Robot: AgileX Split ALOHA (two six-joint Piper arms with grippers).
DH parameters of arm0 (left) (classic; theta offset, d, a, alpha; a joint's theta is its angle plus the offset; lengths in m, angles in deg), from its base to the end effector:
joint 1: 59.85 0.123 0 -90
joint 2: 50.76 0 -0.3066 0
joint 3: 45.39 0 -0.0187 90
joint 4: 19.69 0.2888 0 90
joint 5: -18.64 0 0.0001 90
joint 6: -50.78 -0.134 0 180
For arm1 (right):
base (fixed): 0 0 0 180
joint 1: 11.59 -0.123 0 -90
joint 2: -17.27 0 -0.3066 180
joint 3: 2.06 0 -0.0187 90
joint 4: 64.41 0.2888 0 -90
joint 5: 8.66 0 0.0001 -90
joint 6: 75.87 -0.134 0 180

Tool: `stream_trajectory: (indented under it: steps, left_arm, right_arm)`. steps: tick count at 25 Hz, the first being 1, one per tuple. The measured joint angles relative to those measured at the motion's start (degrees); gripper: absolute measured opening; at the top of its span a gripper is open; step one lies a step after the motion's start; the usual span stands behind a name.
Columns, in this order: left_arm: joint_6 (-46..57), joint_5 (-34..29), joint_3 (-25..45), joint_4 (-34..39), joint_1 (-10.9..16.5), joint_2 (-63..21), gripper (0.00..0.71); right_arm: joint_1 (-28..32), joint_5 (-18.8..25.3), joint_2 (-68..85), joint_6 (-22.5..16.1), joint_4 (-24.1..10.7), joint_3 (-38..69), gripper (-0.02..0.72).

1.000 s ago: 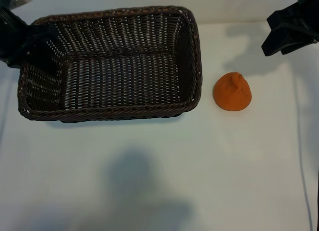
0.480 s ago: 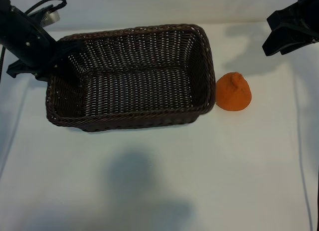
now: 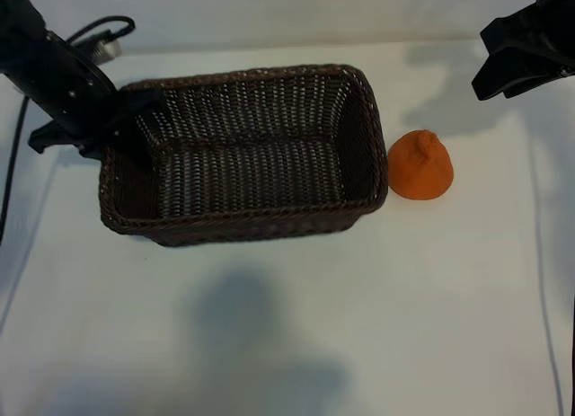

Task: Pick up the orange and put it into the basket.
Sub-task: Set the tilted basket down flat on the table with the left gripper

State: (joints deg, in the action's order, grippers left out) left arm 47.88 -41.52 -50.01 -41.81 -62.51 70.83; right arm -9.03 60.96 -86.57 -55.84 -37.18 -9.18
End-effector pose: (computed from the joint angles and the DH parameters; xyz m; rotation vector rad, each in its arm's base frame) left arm 0.4345 -0.0640 0.1436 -0.1347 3.0444 -0.5217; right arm 0.3977 0.0398 0.2891 -0.2632 2.7518 0.5771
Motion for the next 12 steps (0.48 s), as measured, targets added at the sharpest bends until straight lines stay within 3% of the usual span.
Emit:
stream_trajectory:
  steps: [12]
  left_arm:
    - [-2.75,2.42,0.13,-0.17,-0.27,1.45,0.157]
  right_arm:
    - [0.00,0.05,0.00,0.00,0.58,0.00,0.356]
